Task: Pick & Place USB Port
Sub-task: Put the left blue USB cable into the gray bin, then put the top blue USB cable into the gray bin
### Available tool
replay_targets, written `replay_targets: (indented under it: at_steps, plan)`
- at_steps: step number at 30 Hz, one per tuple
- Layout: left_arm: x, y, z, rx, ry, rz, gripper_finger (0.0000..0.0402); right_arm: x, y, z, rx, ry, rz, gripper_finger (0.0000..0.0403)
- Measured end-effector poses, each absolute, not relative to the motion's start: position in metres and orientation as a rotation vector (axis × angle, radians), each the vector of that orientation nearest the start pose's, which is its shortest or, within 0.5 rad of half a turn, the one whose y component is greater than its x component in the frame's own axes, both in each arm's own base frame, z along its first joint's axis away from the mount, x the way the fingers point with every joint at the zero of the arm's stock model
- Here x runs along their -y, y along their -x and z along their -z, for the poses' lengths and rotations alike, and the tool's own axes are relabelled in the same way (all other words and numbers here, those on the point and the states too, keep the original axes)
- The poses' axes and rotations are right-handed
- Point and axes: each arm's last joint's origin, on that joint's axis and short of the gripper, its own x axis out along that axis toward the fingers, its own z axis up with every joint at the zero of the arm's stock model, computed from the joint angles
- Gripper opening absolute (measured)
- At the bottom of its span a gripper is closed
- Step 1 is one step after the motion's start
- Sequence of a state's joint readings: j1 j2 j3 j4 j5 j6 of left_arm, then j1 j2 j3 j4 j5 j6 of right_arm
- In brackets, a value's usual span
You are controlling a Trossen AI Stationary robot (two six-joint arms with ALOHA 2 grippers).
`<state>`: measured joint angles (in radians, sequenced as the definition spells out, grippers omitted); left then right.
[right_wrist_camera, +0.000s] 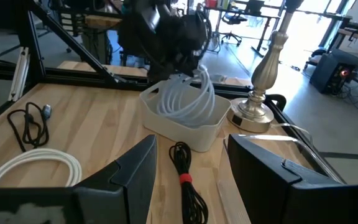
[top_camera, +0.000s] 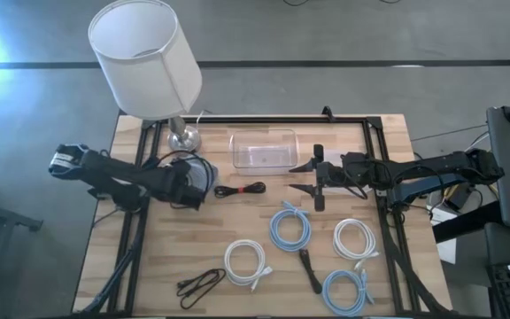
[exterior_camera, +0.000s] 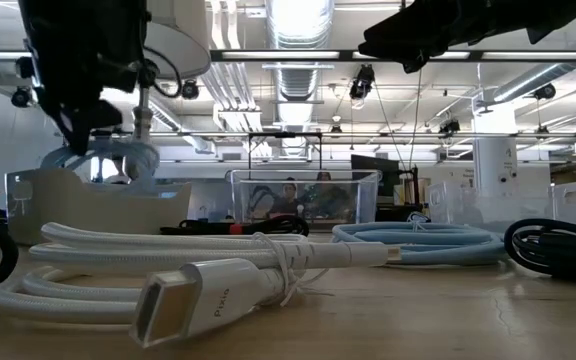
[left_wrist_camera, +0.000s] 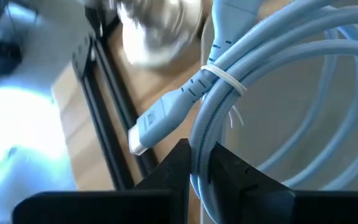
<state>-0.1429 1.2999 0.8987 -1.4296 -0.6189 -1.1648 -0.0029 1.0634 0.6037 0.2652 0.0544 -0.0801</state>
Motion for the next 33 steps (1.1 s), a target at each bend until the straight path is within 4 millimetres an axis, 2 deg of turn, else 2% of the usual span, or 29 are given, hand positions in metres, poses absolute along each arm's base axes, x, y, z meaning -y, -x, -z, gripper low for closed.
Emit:
replay_targets:
  at_steps: [8, 20, 26, 33]
  plan:
    - [0.006, -0.169, -0.209, -1.255, 0.189, -1.201, 0.0052, 0.002, -0.232, -0.259, -0.202, 0.086, 0.049, 0.0194]
    - [0.004, -0.163, -0.194, -1.26, 0.16, -1.211, 0.0127, 0.002, -0.232, -0.257, -0.207, 0.084, 0.049, 0.0194]
    - [0.005, -0.169, -0.204, -1.266, 0.124, -1.152, 0.015, 0.002, -0.232, -0.257, -0.208, 0.083, 0.049, 0.0194]
    - [0.006, -0.185, -0.23, -1.187, 0.086, -1.091, 0.0145, 0.002, -0.231, -0.251, -0.259, -0.016, 0.058, 0.0194]
